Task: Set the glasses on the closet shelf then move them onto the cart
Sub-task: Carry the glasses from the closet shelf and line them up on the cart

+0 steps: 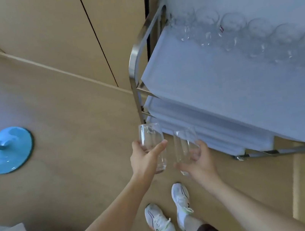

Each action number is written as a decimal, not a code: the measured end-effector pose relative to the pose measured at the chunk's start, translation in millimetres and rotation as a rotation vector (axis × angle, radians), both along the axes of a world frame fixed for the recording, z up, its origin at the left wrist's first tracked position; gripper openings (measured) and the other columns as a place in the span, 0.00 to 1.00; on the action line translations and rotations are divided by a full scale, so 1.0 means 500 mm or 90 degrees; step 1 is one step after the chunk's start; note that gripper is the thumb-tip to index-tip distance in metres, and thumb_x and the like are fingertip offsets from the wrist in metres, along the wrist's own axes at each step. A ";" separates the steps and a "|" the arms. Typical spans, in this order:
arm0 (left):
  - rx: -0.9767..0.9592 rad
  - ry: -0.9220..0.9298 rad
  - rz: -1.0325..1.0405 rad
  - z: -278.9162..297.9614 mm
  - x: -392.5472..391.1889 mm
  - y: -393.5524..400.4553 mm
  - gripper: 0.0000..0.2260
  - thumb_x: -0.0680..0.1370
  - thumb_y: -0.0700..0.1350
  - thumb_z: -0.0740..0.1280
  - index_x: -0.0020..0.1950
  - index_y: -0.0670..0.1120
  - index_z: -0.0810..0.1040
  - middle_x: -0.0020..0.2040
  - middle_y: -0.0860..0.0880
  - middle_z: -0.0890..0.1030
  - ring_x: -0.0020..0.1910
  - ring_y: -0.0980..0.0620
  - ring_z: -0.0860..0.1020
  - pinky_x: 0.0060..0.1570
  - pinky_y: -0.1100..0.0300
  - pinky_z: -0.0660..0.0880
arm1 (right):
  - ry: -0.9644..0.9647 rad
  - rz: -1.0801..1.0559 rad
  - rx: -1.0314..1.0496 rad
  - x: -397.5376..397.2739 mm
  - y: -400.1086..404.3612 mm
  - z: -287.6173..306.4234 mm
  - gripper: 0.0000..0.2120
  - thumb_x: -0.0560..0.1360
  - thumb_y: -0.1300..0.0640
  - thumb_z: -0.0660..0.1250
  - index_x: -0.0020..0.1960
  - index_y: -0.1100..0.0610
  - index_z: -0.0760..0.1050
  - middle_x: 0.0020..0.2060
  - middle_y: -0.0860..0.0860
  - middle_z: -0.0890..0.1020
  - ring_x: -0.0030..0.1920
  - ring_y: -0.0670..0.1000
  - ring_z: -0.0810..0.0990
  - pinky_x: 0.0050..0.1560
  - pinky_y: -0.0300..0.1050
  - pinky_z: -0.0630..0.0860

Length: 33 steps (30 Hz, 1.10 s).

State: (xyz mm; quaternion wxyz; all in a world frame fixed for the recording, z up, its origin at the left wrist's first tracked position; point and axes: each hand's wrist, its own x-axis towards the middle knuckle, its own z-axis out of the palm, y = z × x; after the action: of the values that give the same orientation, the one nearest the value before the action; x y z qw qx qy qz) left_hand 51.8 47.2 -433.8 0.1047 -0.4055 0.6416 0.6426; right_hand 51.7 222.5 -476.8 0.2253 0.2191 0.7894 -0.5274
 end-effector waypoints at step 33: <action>0.027 0.002 -0.145 -0.407 -0.213 0.012 0.26 0.67 0.56 0.81 0.59 0.51 0.75 0.59 0.49 0.82 0.50 0.54 0.84 0.46 0.50 0.84 | 0.032 -0.200 -0.105 -0.151 -0.009 -0.353 0.48 0.62 0.62 0.84 0.75 0.48 0.64 0.60 0.51 0.75 0.59 0.50 0.79 0.35 0.47 0.83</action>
State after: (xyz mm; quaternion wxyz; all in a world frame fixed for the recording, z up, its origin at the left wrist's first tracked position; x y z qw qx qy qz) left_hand -54.7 53.1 -637.2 0.1845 -0.3267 0.6699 0.6407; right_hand -23.9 217.8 -653.1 0.1373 0.3072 0.7049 -0.6244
